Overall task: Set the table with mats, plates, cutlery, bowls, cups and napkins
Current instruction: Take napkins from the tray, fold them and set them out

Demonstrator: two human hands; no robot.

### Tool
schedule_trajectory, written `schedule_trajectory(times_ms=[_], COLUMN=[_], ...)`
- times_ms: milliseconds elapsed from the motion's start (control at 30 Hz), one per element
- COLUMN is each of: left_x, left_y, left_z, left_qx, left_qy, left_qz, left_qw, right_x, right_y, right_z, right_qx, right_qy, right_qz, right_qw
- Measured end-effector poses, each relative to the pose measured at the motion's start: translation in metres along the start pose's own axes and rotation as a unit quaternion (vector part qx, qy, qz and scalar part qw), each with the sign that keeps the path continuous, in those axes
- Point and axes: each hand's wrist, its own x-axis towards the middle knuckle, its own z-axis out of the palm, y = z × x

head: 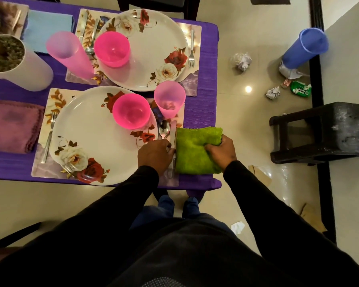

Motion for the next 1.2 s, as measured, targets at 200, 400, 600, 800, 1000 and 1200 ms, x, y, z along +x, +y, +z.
schedule_trajectory(times_ms=[200,400,600,800,1000,1200], left_x=[-0.003,-0.002,-0.005,-0.006,-0.007,-0.009], left_y=[0.000,0.004,0.002,0.001,-0.001,0.007], left_z=[0.002,0.007,0.009,0.010,0.010,0.008], left_qx=[-0.006,-0.010,-0.010,-0.004,-0.010,-0.076], left_qy=[-0.005,-0.005,-0.011,-0.009,0.004,0.028], left_qz=[-0.038,-0.059,-0.068,-0.063,-0.058,-0.043], left_qw=[0.999,0.998,0.998,0.998,0.998,0.996], right_x=[-0.003,-0.003,-0.004,-0.005,-0.004,-0.007], right_y=[-0.003,-0.001,-0.002,-0.002,0.001,0.002], right_z=[0.002,0.001,0.001,0.002,-0.001,-0.004], right_qx=[-0.015,-0.013,-0.015,-0.016,-0.025,-0.057], right_qy=[0.005,0.002,0.004,0.004,0.014,0.065], right_qz=[-0.013,-0.008,-0.005,-0.004,-0.012,-0.008], right_qw=[1.000,1.000,1.000,1.000,1.000,0.996])
